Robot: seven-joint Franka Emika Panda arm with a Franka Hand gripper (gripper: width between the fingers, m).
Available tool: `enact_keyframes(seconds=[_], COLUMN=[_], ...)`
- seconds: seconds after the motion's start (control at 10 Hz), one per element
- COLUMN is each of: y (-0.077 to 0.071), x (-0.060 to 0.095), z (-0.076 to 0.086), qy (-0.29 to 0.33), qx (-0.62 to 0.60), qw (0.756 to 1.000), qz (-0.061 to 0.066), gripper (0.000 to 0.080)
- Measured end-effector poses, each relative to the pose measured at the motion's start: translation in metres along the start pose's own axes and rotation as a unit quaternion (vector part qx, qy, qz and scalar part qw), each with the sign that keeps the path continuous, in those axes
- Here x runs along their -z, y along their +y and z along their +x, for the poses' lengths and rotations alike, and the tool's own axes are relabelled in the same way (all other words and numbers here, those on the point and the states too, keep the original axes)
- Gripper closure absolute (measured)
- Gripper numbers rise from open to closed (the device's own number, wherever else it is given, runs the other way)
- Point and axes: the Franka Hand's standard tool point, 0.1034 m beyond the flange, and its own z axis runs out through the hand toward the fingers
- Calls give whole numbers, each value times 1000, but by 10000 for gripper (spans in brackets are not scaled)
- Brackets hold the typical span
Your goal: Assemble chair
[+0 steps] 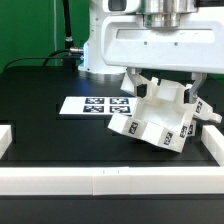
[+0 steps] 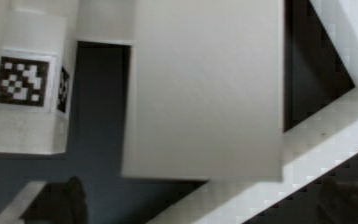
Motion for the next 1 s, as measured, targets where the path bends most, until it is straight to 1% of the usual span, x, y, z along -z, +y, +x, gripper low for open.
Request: enact_keyframes(seconds=[0.1,0.3,0.4,0.5,0.8,0.9,1.0], y=[2,8,8,9,11,19,22], x=[6,26,31,26,27,31,37], z=[-5,-12,-14,-14,-16,-27,-33], qy=[-2,-2,-1,-3,-4,-10,-12], qx=[-2,-6,-8,-7,-11,-27,-28], qw=[1000,1000,1000,1000,1000,999,999], qz=[3,15,18,15,15,16,18], gripper=[150,150,150,150,150,150,150])
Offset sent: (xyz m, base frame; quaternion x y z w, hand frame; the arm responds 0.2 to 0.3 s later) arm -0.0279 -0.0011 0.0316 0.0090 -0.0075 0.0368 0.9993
